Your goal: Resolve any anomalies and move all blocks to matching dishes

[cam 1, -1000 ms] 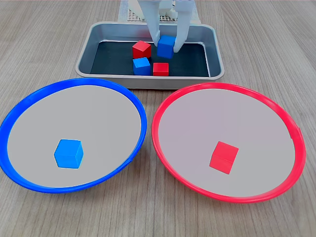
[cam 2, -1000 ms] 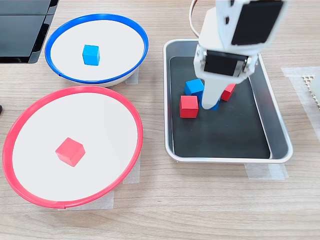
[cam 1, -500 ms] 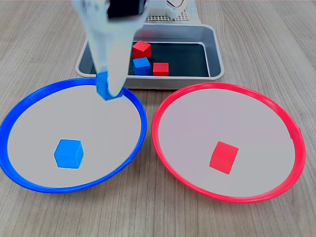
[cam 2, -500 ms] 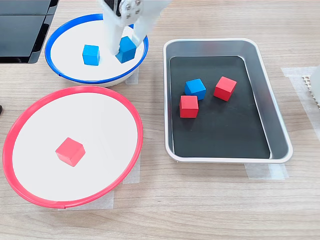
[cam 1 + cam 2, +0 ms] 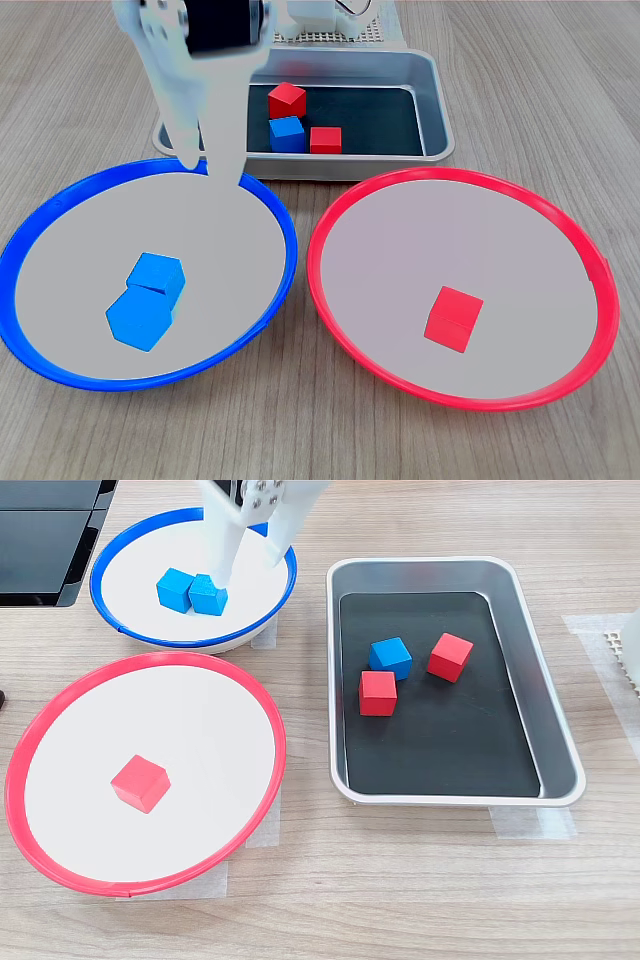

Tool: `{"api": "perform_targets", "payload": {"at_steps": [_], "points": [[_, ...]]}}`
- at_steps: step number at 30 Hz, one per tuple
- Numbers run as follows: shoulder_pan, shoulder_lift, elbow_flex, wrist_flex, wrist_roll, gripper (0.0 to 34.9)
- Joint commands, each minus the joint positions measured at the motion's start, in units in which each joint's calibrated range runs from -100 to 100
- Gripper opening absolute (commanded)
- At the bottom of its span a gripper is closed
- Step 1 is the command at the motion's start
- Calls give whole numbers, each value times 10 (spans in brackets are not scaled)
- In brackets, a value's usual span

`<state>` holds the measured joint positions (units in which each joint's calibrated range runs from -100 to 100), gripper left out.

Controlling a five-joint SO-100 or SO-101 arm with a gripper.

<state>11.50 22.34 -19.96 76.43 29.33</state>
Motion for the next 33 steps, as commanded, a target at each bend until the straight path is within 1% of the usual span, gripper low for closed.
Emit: {"api": "perform_targets", "payload": {"at_steps": [1,2,4,5,6,7,8,9,13,15,18,23,26,30,33], "points": [[-5,-110,42,109,0,37],[-7,-138,70,125,-2,9],[-8,-191,145,137,-10,15],[-10,-233,217,126,-19,55],[-11,-252,258,113,-28,84],[-11,-266,292,100,-38,104],[-15,-283,341,78,-52,137],[-18,-288,367,59,-63,146],[-26,-279,407,19,-86,153],[-31,-264,416,0,-94,148],[-36,-238,424,-29,-98,151],[-45,-209,437,-65,-95,144],[-46,-200,446,-76,-93,137],[-50,-195,460,-80,-90,142],[-52,-194,469,-83,-89,139]]}}
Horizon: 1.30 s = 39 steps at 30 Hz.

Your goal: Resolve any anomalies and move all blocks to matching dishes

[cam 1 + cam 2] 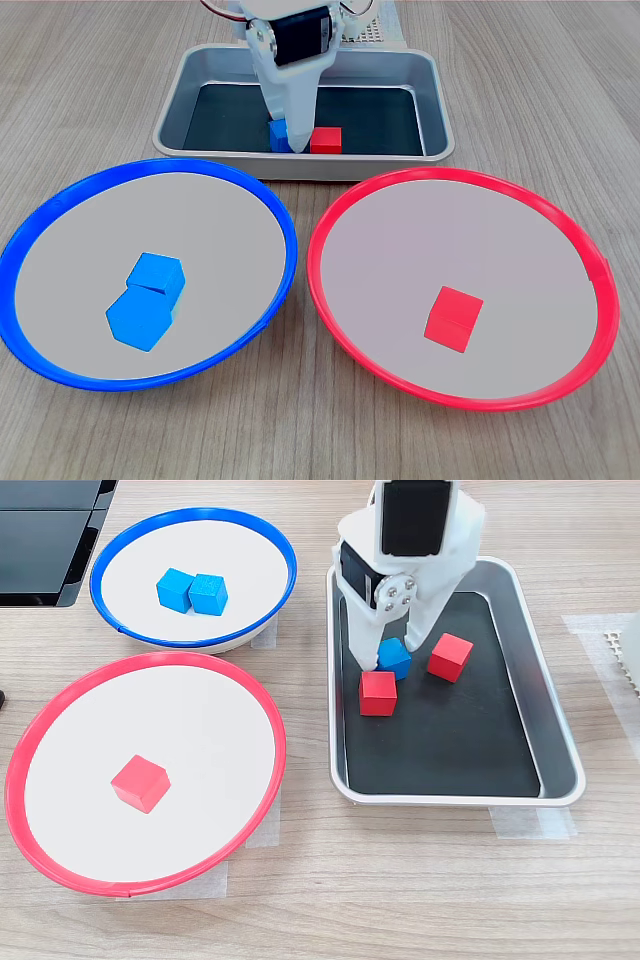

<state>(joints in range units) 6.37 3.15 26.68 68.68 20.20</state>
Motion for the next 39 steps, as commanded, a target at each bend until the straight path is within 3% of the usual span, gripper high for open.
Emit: {"api": "perform_targets", "payload": {"at_steps": [1,4,6,9,14,17,20,23,28,33,35,38,39], "points": [[-1,-2,3,-7,2,138],[-2,0,7,-14,1,136],[-2,7,5,-23,2,117],[-2,17,-9,-29,4,6],[-2,2,-25,-15,20,4],[-2,-21,-70,33,26,3],[-1,-29,-187,96,16,3],[12,4,-306,112,-12,3],[51,161,-502,67,-27,3],[59,230,-513,-19,-6,3],[58,241,-494,-55,8,57],[53,244,-455,-104,27,179],[53,242,-446,-115,29,204]]}}
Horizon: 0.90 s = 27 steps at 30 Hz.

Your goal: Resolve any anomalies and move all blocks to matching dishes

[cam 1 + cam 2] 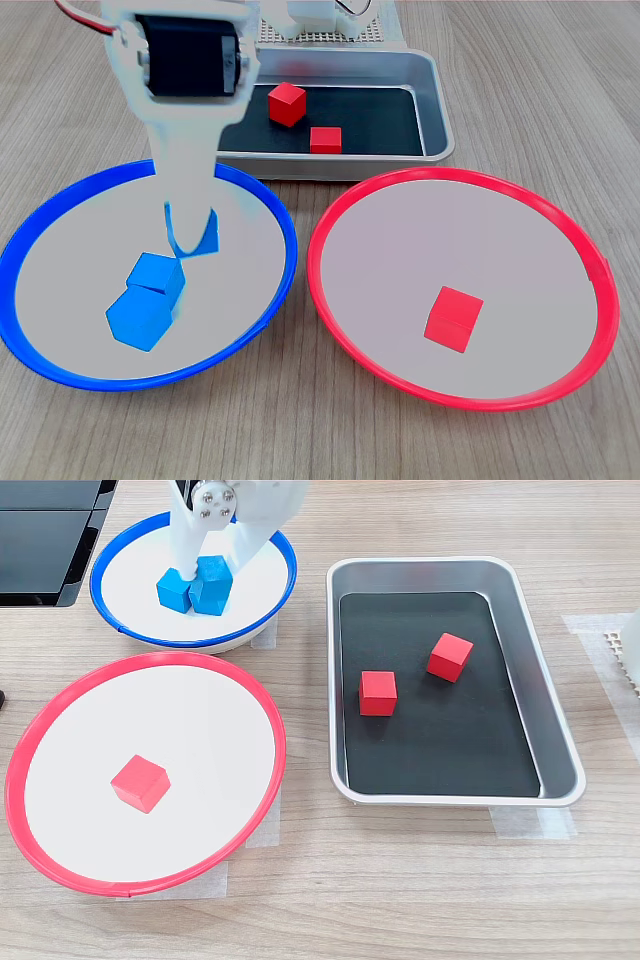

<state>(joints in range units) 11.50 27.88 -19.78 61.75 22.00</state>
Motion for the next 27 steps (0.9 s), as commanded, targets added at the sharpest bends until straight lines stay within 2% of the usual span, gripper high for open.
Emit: {"api": "perform_targets", "payload": {"at_steps": [1,2,4,9,13,20,27], "points": [[0,-6,24,-51,12,218],[-2,-11,31,-52,14,236],[-3,-21,43,-48,15,235],[-7,-139,151,14,51,188],[2,-330,340,50,94,183],[26,-598,691,-24,138,168],[40,-717,847,-58,171,217]]}}
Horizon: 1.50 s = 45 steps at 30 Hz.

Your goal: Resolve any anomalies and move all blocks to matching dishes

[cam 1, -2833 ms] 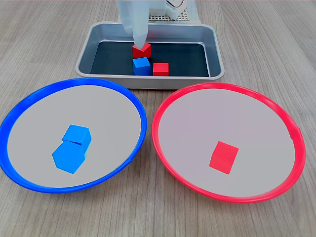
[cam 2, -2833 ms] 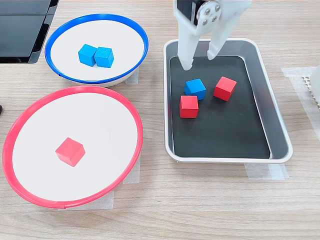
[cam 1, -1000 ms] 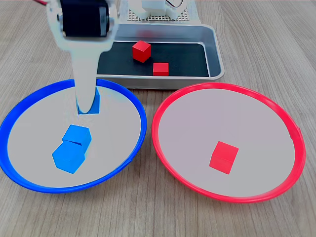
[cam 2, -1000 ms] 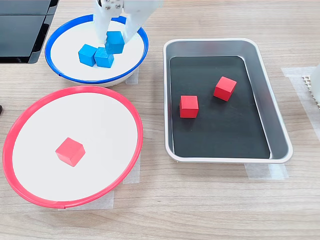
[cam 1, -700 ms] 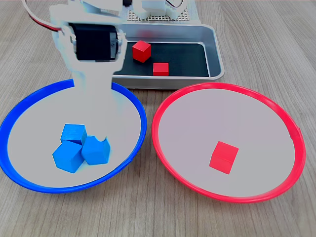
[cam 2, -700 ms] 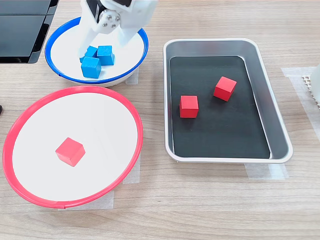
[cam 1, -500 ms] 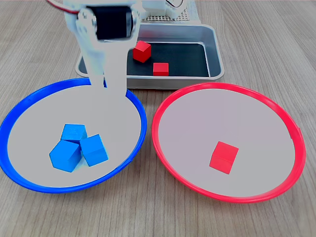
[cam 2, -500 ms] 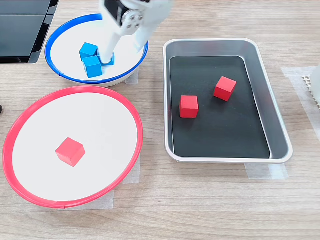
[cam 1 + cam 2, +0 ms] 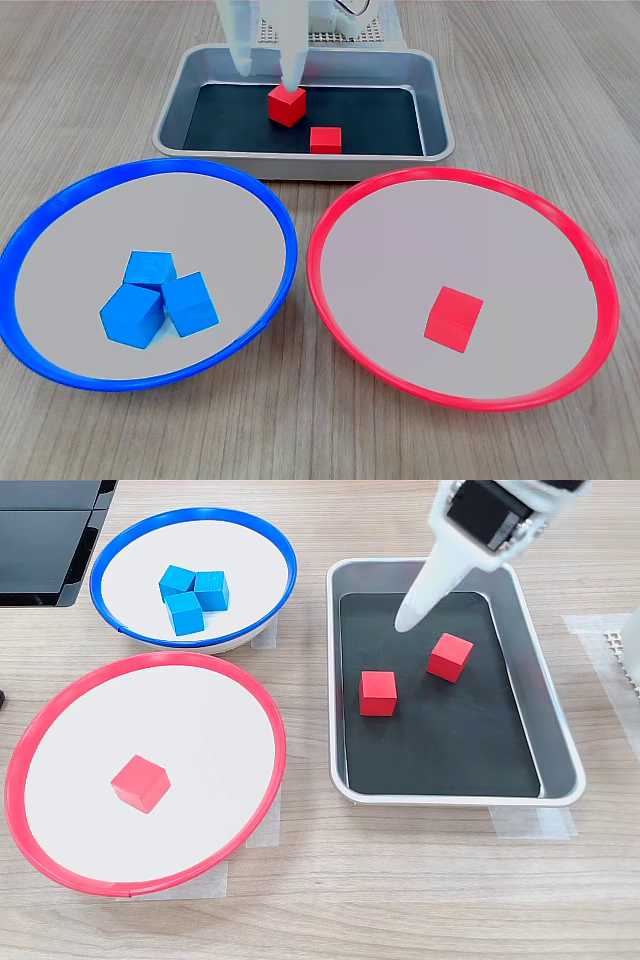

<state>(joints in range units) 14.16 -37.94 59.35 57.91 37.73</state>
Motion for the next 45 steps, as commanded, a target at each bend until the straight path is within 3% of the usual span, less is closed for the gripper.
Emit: {"api": "perform_targets", "payload": {"at_steps": [1,9,24,28,32,34,39,45], "points": [[16,-67,75,-32,19,217],[28,-42,153,-116,58,190],[-39,-14,160,-105,51,159],[-41,-13,160,-102,51,103],[-45,-11,148,-98,51,4],[-52,-7,120,-80,45,3],[-130,69,-141,20,-41,3],[-215,382,-618,125,-153,3]]}}
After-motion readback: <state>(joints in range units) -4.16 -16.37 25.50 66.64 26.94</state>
